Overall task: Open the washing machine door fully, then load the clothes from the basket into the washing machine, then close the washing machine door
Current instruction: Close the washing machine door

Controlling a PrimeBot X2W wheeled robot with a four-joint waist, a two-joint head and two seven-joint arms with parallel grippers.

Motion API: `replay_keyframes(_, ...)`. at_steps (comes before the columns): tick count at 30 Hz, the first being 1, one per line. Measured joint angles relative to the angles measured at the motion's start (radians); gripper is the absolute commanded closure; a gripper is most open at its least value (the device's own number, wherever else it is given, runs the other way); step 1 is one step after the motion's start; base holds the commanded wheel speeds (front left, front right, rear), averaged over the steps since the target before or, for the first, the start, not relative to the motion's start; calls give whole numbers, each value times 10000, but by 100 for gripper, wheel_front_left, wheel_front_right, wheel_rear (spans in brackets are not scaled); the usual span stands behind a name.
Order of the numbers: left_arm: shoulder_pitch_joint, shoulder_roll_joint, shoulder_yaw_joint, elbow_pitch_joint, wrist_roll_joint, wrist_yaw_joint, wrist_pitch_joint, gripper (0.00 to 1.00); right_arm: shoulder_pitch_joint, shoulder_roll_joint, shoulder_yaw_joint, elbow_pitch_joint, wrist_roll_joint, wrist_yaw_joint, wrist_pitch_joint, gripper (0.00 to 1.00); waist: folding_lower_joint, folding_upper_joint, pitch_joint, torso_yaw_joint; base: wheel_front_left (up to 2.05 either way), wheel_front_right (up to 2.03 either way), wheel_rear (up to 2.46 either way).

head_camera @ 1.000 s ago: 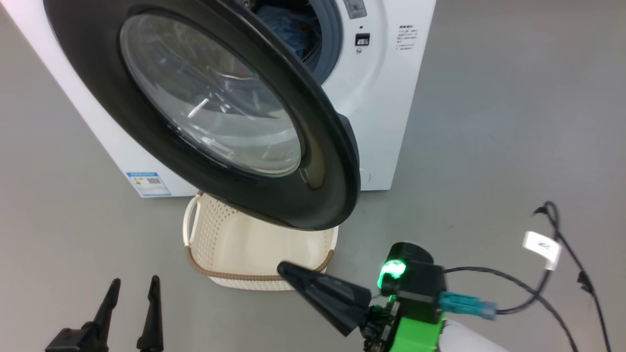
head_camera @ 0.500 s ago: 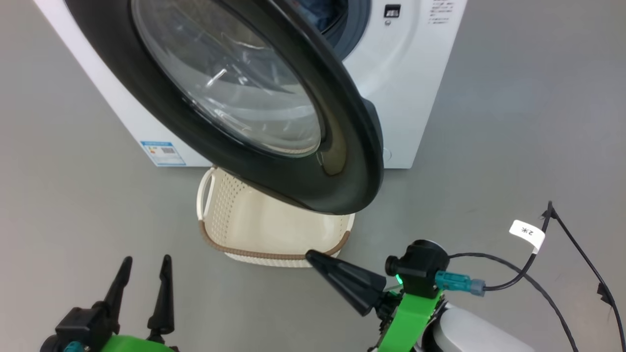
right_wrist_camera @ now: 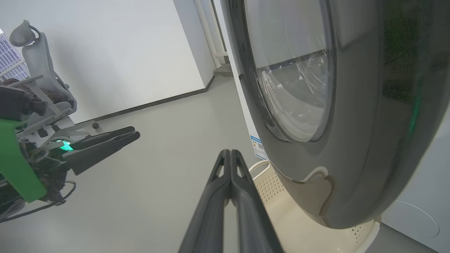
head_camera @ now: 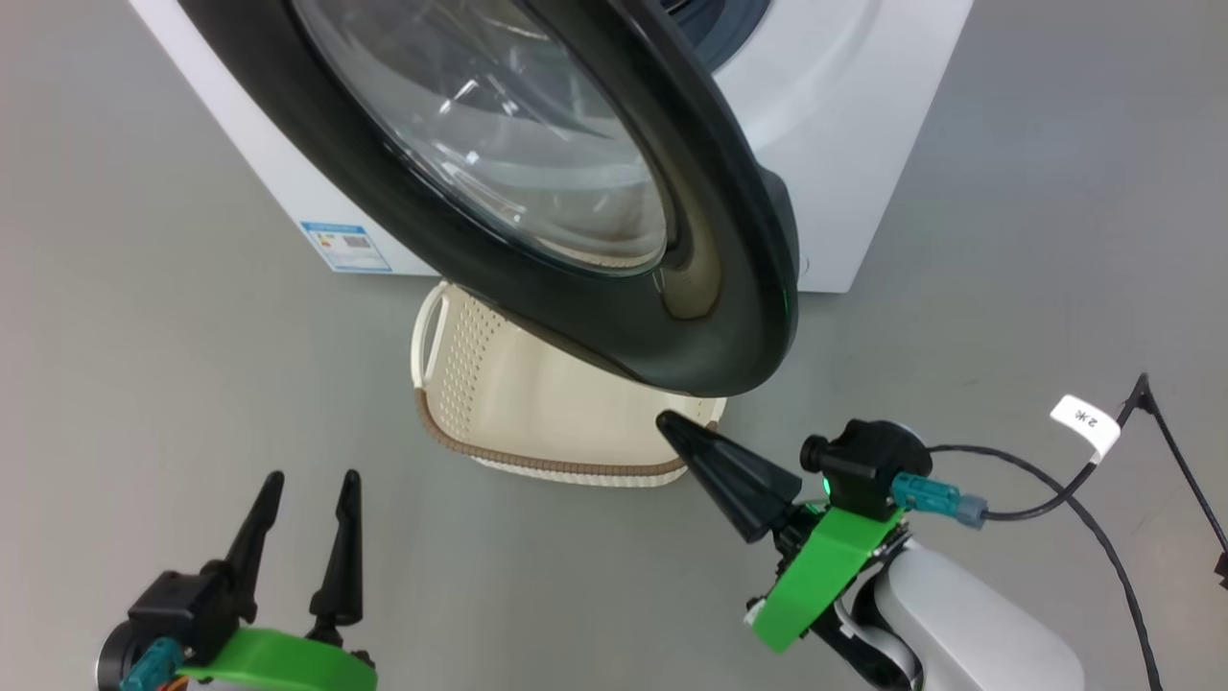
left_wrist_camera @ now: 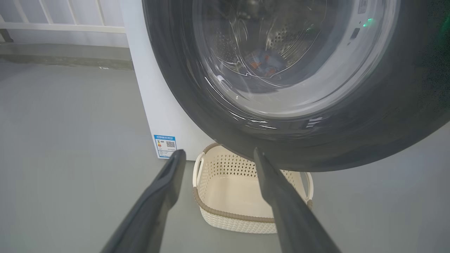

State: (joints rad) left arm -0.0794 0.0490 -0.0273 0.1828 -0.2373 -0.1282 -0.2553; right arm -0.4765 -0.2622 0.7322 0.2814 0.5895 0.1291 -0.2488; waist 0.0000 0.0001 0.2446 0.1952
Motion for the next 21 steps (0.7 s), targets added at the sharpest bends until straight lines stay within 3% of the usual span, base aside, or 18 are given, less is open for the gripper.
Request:
replay_keyframes(8, -366, 0, -209, 54, -165, 0, 0, 0, -355, 272, -754, 430, -552, 0, -8, 100, 0, 0, 379, 145, 0, 0, 0)
replay_keyframes(21, -956, 4, -485, 82, -357, 0, 0, 0, -1390, 512, -3147, 545, -1670, 10, -10, 100, 0, 0, 1138, 254, 0, 0, 0)
